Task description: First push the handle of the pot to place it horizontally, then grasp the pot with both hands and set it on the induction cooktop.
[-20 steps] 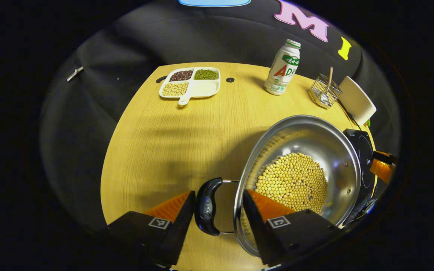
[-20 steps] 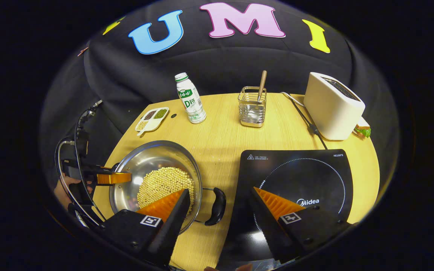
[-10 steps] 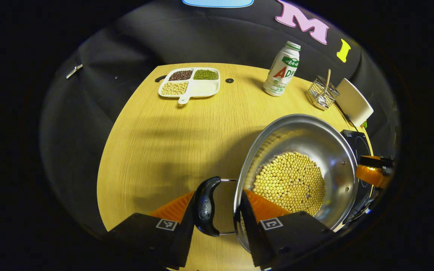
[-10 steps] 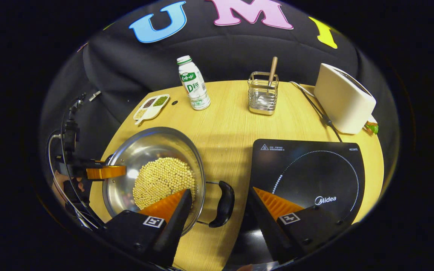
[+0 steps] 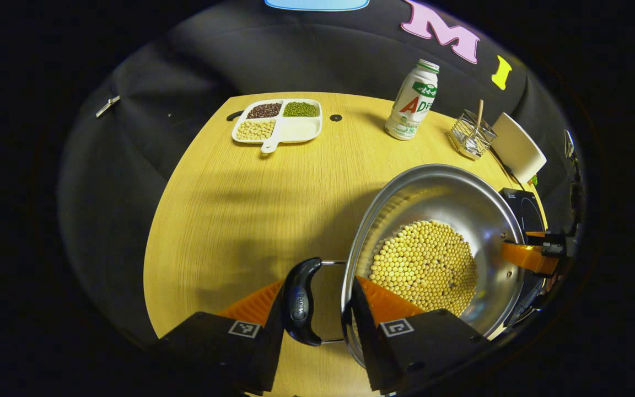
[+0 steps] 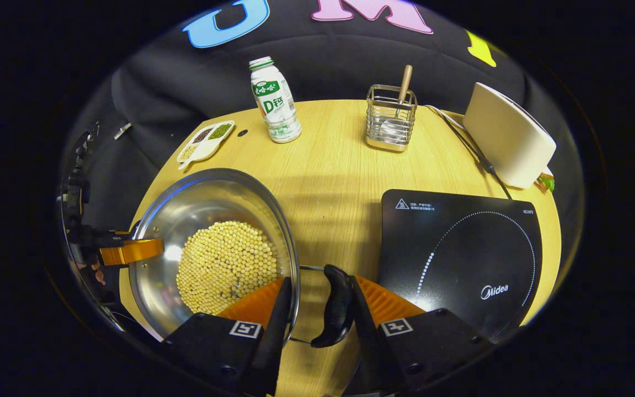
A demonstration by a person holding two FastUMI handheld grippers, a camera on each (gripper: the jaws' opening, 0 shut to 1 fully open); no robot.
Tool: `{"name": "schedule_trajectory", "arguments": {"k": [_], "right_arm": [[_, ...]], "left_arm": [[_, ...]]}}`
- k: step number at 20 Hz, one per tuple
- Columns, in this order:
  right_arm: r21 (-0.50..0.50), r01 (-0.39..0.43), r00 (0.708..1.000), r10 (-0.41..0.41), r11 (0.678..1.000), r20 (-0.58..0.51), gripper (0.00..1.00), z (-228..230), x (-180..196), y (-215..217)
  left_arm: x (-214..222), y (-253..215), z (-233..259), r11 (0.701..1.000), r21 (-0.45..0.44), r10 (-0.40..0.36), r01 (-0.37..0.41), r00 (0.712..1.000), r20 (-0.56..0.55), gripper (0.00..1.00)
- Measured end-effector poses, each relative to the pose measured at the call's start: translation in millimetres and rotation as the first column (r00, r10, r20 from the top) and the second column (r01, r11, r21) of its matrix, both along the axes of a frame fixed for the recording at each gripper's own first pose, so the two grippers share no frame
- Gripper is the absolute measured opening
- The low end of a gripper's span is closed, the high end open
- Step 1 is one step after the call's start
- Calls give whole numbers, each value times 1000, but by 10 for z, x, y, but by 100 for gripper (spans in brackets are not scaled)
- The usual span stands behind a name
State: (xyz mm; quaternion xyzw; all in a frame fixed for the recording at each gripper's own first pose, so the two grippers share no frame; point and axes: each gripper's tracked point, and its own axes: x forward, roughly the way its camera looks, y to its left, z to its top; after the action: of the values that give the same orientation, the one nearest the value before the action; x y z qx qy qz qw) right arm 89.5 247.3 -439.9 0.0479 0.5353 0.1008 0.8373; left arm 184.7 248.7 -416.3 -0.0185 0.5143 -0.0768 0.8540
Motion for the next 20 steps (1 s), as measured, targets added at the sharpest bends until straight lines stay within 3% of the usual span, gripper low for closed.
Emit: {"name": "schedule_trajectory", "arguments": {"k": [4,6,11,13,20], "right_arm": [[-7,7,1000,-7,1000,-26,46,59,-63,-21],[5,16,1000,-16,1000,-11,51,194,-58,-77],[5,31,999,-31,1000,-14,50,576,-143,-419],[7,41,999,-41,999,2,51,699,-217,-642],[2,119,993,-119,993,16,50,908,-326,-1619]], "left_arm": [[-35,-23,41,1000,13,23,-22,1000,-12,60],[-66,-69,157,1000,10,25,-25,1000,1,59],[-212,-357,608,1000,27,-17,16,1000,22,59],[-263,-554,727,1000,16,-22,22,999,26,56],[-325,-1500,971,995,9,-95,95,995,43,59]]}}
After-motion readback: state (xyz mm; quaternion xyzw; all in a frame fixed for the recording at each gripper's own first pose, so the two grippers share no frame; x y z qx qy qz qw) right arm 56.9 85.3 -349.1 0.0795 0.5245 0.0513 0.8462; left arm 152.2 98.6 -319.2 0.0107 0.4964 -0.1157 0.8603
